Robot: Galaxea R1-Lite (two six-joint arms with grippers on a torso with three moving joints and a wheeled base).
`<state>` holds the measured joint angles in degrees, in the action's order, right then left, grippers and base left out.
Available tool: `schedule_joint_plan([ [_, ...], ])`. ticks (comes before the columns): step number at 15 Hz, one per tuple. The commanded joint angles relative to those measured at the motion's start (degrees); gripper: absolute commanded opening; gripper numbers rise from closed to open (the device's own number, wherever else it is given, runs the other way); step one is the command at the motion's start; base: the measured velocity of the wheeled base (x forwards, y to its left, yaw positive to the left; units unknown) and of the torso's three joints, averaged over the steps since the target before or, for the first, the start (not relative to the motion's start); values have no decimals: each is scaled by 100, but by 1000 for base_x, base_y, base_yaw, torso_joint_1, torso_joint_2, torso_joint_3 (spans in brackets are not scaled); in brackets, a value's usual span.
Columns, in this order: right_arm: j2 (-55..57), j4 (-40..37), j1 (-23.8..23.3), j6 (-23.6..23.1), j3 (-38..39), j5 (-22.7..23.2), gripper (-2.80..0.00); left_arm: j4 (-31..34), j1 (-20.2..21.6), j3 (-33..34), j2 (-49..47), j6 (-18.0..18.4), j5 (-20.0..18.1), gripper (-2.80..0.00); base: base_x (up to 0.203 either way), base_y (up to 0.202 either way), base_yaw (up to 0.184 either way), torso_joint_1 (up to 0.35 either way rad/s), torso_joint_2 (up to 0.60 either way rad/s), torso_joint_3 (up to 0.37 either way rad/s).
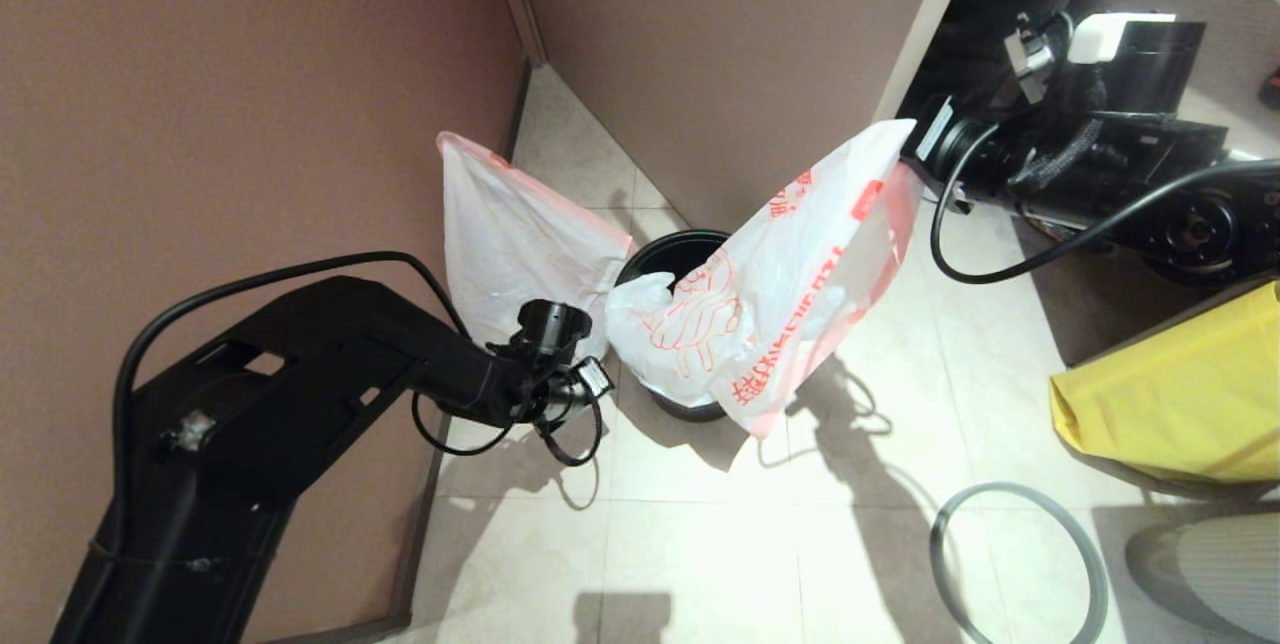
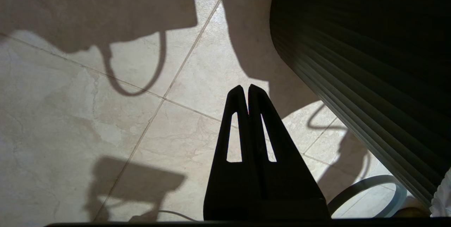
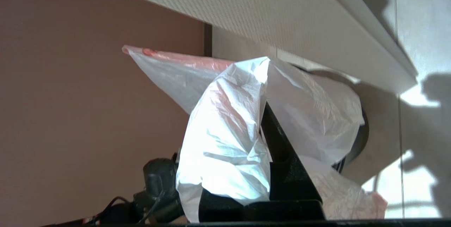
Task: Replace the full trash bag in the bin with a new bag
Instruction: Put the new garbage bag on the trash can
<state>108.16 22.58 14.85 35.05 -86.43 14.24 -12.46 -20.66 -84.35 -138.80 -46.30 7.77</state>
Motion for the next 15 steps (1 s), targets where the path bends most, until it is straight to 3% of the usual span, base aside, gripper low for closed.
schedule_joint_plan([
  [1, 92, 100, -6, -26, 12, -79, -280, -11, -17, -25, -49, -28, 6, -280, 0, 0, 0, 0, 0, 0],
  [4, 296, 115, -8, -244, 38, -492, -280, -34, -17, -32, 50, -50, -9, -280, 0, 0, 0, 0, 0, 0],
  [8, 276, 115, -43, -262, 12, -492, -280, -11, -74, -194, 385, -96, -210, -280, 0, 0, 0, 0, 0, 0],
  [12, 232, 115, 2, -252, -34, -449, -280, 288, -299, -930, 74, -428, -519, -280, 0, 0, 0, 0, 0, 0],
  [15, 195, 115, 9, -242, -49, -449, -280, 500, -283, -1037, 233, -779, -880, -280, 0, 0, 0, 0, 0, 0],
])
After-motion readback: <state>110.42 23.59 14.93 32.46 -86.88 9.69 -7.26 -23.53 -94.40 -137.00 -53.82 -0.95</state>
